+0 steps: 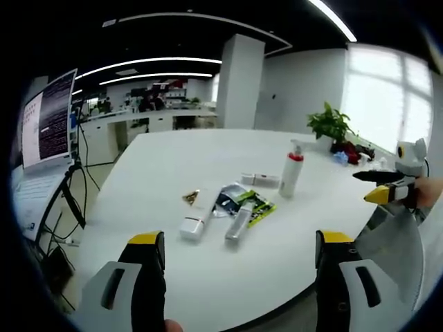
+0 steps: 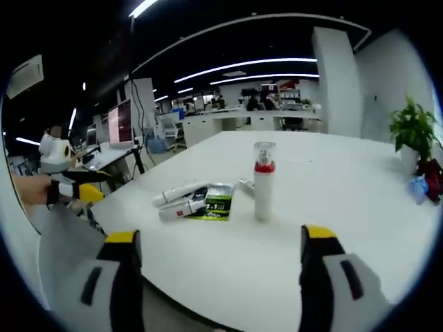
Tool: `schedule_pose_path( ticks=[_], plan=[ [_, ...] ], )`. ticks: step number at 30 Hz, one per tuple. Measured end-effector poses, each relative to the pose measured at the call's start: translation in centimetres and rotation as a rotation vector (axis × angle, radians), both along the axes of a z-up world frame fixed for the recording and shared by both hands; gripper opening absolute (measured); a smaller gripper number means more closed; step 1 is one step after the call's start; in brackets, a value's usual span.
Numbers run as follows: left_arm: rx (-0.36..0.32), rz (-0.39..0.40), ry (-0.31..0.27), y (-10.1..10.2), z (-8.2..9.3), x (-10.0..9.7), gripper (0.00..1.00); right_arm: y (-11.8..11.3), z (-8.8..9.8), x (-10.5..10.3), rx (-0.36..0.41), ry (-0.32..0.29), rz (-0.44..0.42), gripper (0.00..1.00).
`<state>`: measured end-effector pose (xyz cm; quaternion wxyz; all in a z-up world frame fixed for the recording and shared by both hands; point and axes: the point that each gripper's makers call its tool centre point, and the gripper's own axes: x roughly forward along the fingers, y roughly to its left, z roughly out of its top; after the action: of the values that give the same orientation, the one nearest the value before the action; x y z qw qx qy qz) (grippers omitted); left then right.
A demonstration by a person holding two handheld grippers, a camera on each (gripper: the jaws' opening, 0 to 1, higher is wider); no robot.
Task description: Arrange the skincare products in the storage area until every visible bottle or jar stands upright without overlapping.
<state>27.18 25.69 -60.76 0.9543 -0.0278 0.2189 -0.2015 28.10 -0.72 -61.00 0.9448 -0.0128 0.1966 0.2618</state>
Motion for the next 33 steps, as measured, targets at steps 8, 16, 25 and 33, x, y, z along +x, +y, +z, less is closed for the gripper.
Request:
schedule_pose_path(
  ticks=[8, 16, 25, 33],
  plan=[
    [0.008, -0.015, 0.023, -0.2, -0.2, 0.0, 0.90, -0.4, 0.1, 0.0, 0.011, -0.010, -0.006, 0.96],
    [0.030, -0.040, 0.058, -0.4, -0.6, 0.6, 0.90, -0.1, -0.1, 0.0, 0.012, -0.004, 0.009, 0.94],
    [0.103, -0.102, 0.094, -1.0, -1.6, 2.8, 0.90, -0.8, 0.0, 0.2, 0.041, -0.007, -0.018, 0.93],
    [0.130, -0.135, 0.130, -1.5, -2.8, 5.7, 0.89, -1.2, -0.1, 0.4, 0.069, 0.005, -0.045, 0.92]
  ],
)
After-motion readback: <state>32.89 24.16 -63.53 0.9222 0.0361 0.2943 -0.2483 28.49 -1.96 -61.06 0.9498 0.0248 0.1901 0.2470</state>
